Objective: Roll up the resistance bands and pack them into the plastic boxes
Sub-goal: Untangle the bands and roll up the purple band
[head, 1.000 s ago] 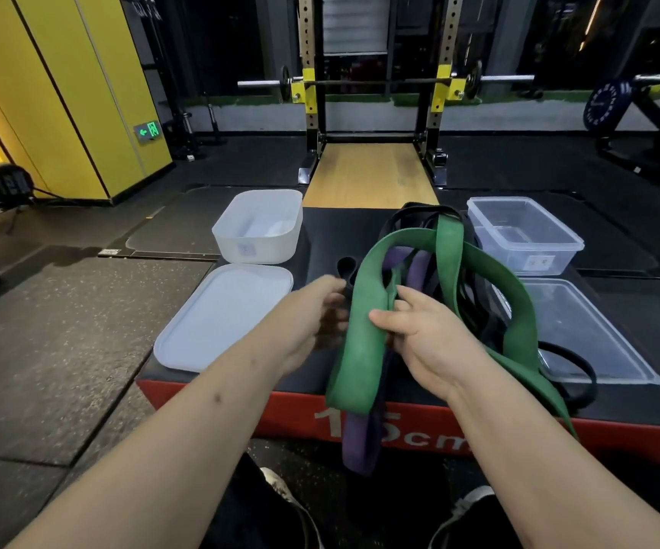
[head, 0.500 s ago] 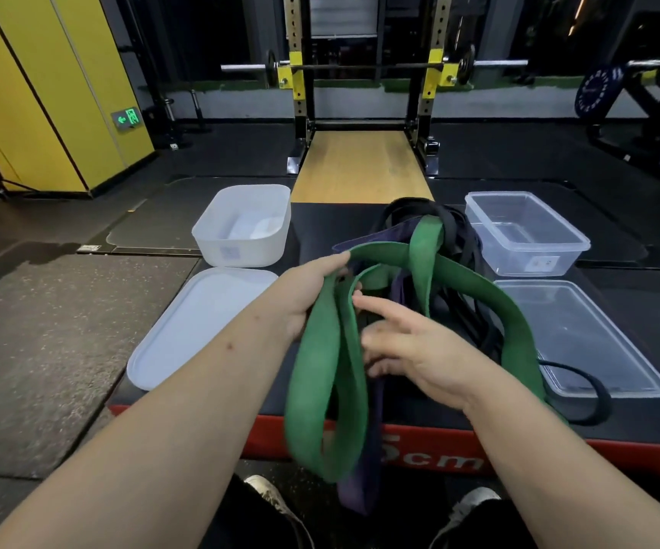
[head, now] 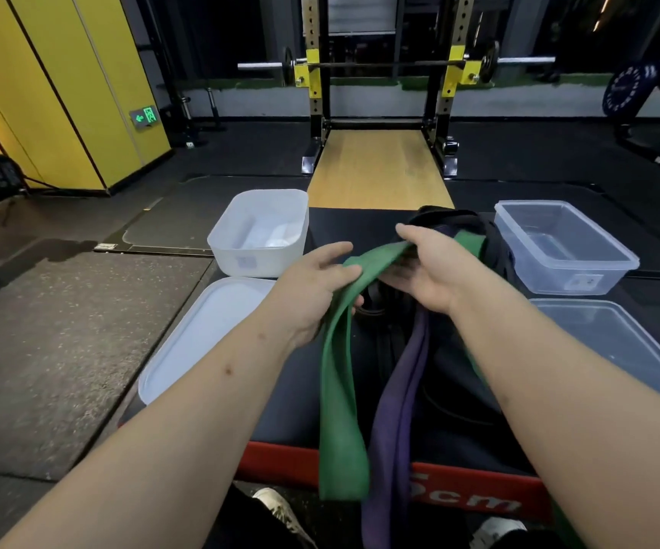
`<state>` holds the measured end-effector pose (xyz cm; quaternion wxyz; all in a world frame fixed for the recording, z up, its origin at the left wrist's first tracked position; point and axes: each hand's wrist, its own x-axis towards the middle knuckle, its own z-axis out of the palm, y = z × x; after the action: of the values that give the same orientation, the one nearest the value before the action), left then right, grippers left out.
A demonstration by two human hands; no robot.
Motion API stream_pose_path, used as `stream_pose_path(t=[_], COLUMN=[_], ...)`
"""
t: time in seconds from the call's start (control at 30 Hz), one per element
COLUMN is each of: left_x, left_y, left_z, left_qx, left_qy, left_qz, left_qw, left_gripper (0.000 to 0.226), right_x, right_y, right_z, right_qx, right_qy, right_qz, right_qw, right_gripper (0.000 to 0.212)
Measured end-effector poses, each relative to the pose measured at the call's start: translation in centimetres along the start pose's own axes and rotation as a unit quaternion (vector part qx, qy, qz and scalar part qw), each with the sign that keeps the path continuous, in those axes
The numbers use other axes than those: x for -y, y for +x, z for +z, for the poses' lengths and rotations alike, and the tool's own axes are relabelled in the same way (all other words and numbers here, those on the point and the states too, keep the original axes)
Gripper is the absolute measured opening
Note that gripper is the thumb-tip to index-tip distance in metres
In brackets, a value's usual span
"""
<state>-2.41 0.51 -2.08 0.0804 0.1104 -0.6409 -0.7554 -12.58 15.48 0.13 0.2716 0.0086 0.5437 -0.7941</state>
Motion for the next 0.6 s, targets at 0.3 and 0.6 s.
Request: stream_pose_path(t=[0.3, 0.6], left_x=[-1.1, -3.0], left_y=[1.0, 1.5], left_z=[0.5, -0.4], left_qx=[0.042, 0.04], left_qy=[0.024, -0.007], left_qz=[0.07, 0.06], left_qw=[0.996, 0.997], left_gripper=[0.027, 0.046], right_x=[5.2, 5.6], right_y=[1.2, 1.3], right_z=[6.3, 5.8], right_qx=[0.093, 0.166], right_qy=[-0.086, -0.131], right_qz=[-0.122, -0.163], right_qw=[0.984, 0.964], right_gripper=[0.028, 0.027])
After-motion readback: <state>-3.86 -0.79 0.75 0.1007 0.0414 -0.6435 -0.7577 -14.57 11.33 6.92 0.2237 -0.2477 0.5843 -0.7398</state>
